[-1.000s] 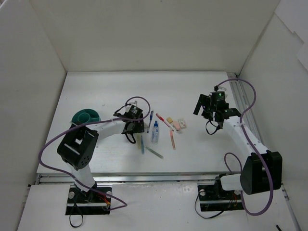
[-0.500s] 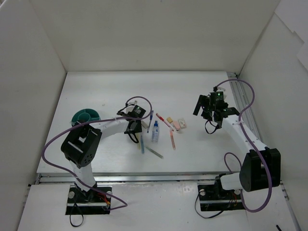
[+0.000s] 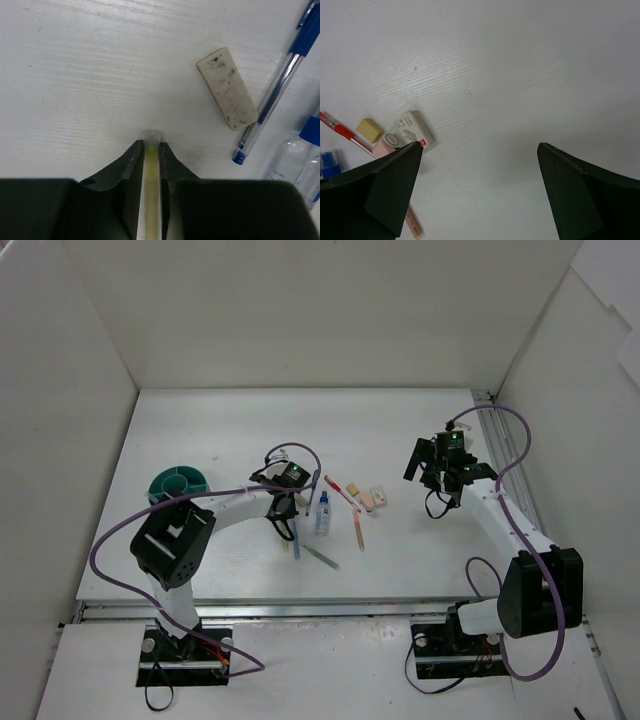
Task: Sort the stationery into containers
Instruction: Pick up the pen from the center of the board, then place the pen in the storage box, then pick up the pen from the center of the board.
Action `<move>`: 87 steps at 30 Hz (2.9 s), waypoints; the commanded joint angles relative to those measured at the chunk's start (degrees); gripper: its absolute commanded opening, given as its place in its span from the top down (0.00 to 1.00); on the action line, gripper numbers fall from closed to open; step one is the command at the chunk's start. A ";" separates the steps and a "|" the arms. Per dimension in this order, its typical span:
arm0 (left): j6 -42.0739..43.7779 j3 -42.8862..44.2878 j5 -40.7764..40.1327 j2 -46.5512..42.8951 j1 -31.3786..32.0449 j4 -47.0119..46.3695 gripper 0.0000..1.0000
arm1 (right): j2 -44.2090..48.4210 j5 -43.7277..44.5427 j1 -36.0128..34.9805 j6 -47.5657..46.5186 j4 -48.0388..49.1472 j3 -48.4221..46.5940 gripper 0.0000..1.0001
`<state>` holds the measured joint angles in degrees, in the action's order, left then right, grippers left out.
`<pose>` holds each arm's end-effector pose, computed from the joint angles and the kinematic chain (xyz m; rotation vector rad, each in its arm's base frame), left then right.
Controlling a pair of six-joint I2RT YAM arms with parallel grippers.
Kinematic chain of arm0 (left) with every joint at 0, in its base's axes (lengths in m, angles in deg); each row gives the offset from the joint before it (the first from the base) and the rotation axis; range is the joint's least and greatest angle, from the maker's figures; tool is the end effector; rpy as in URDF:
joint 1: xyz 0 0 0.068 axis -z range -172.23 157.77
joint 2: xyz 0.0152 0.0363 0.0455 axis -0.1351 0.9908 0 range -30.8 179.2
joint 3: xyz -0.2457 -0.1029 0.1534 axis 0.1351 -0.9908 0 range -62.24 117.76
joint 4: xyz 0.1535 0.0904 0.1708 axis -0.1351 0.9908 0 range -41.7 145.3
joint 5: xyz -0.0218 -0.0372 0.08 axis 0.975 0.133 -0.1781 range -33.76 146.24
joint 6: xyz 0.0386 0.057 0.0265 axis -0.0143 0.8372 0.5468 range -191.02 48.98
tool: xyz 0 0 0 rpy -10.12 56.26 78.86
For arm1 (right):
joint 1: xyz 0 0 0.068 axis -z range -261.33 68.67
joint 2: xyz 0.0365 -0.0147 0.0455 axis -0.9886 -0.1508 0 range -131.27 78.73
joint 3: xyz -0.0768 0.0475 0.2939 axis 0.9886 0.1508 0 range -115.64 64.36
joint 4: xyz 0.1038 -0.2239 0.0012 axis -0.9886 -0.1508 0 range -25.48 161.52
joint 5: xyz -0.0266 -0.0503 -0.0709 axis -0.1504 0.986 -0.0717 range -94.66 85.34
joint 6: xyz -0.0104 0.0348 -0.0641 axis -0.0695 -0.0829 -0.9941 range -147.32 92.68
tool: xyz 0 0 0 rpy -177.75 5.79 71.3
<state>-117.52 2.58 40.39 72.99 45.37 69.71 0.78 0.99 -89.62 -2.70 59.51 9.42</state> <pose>0.3060 -0.2143 0.1910 -0.2936 2.5558 -0.1895 0.3005 0.0377 0.2946 0.3660 2.1561 0.2188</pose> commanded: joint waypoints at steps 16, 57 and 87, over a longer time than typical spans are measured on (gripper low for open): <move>8.44 -2.93 -16.73 -26.86 -8.15 -1.36 1.00 | 5.43 -7.30 -0.41 -2.39 11.02 -0.53 0.02; 5.29 -21.93 -38.72 -32.87 -35.06 -30.11 1.00 | 10.98 -8.81 -1.02 -7.40 28.45 6.16 0.02; 15.48 -7.96 -2.69 -35.51 -14.94 -7.61 0.00 | 5.81 -13.13 -0.76 -2.66 16.42 2.03 0.02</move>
<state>-104.91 -9.01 33.11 34.78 26.68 59.72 9.17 -11.23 -90.39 -7.35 78.11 15.02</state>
